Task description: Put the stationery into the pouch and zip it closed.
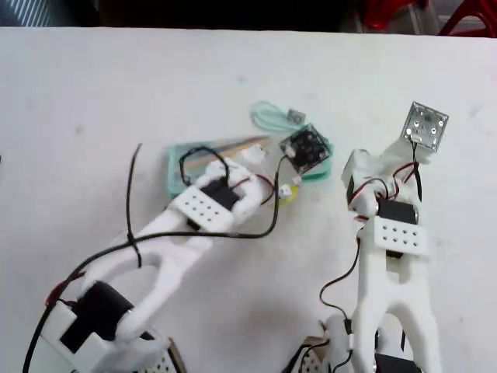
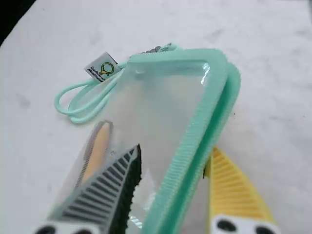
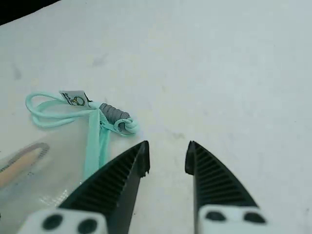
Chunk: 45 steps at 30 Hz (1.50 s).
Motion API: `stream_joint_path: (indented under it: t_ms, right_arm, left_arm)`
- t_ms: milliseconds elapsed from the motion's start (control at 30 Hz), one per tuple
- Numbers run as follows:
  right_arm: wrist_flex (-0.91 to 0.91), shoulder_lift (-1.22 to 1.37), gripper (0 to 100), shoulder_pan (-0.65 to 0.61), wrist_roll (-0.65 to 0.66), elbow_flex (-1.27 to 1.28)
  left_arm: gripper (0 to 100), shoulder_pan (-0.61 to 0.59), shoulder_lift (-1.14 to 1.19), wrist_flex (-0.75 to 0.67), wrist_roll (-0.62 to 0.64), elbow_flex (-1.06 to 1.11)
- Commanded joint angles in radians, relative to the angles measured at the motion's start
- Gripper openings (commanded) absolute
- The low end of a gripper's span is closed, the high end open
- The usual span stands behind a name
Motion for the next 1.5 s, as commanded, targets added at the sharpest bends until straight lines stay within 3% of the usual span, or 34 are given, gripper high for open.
stream_joint_path:
  t_ms: [0,200,367,500,633,700,767,833,1033,1367,1467]
  right_arm:
    - [-0.01,-0.019,11.6,0.005,-0.006,-0.029]
    - [-0.01,-0.019,11.6,0.005,-0.006,-0.029]
    - [-0.01,-0.019,11.6,0.008,-0.006,-0.029]
    - [-0.01,-0.019,11.5,0.01,-0.006,-0.029]
    - [-0.01,-0.019,11.2,0.007,-0.006,-0.029]
    - [-0.013,-0.019,9.5,0.004,-0.006,-0.029]
    - [-0.015,-0.019,4.4,-0.007,0.017,-0.034]
    - [-0.012,-0.019,1.5,-0.036,0.107,-0.034]
    - [0.018,-0.018,1.8,-0.093,0.149,-0.034]
    - [0.03,-0.012,1.8,-0.085,0.153,-0.061]
    - [0.134,0.107,1.8,-0.071,0.192,-0.184]
  left_arm:
    - [23,-0.012,-0.01,0.338,-0.026,-0.238]
    - [23,0.056,-0.01,0.635,-0.029,-0.381]
    - [29,0.059,-0.019,0.707,-0.026,-0.43]
    - [26,-0.082,-0.087,0.735,-0.025,-0.514]
    - [9,-0.286,-0.176,0.786,-0.005,-0.606]
    - [1,-0.392,-0.203,0.798,0.043,-0.618]
    - [5,-0.483,-0.197,0.798,0.115,-0.597]
    - [2,-0.555,-0.157,0.784,0.218,-0.559]
    - [2,-0.645,0.096,0.761,0.466,-0.526]
    - [2,-0.641,0.182,0.755,0.439,-0.486]
    - [2,-0.641,0.157,0.703,0.431,-0.422]
